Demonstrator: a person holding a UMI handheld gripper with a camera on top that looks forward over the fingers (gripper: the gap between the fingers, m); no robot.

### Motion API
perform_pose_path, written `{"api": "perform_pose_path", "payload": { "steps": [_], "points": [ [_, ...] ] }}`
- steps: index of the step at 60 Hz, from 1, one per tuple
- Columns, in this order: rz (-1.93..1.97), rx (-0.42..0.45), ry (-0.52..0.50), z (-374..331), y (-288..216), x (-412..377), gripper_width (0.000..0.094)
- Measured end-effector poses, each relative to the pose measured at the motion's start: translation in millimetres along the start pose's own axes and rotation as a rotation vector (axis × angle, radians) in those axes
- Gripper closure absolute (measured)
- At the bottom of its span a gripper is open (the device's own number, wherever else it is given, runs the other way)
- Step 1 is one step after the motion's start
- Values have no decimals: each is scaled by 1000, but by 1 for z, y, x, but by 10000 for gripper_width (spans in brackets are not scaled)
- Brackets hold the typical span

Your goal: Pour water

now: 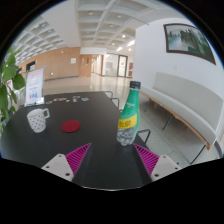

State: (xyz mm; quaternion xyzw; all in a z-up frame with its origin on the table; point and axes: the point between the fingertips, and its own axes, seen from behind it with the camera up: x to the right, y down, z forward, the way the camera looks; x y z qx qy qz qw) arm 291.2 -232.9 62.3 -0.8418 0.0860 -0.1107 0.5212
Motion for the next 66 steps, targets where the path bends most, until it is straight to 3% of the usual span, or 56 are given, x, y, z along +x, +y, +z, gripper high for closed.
{"api": "perform_pose_path", "payload": {
  "steps": [10,22,27,31,43,48,56,66],
  "points": [
    [-29,56,76,49,-17,49,107],
    [25,116,43,98,-45,53,121],
    [22,134,47,113,-56,52,209],
    [12,148,74,121,-61,58,366],
    [-2,169,111,123,-67,58,514],
    [-39,168,150,115,-75,66,521],
    [-156,215,307,90,-120,83,522],
    [-501,348,534,43,-226,81,523]
  ]
}}
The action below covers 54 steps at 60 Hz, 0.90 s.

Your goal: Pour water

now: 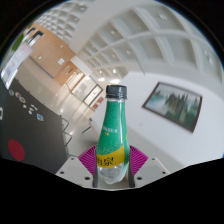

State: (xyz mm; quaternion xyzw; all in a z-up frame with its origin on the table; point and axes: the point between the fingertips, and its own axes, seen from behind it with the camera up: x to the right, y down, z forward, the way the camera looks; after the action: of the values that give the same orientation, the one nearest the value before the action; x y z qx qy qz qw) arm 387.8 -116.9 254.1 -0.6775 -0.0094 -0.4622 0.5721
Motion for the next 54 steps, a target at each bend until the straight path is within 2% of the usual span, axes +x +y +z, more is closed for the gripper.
{"api": "perform_pose_path", "payload": {
  "steps": [8,18,23,30,38,47,54],
  "points": [
    [-379,256,143,-17,-116,7,520],
    [-888,615,225,-68,-235,-72,521],
    [-1124,789,233,-97,-261,-133,523],
    [-1405,926,178,-111,-240,-213,518],
    [-1622,1012,136,-131,-218,-278,524],
    [-1607,977,113,-126,-209,-278,521],
    [-1434,944,103,-125,-237,-256,522]
  ]
}}
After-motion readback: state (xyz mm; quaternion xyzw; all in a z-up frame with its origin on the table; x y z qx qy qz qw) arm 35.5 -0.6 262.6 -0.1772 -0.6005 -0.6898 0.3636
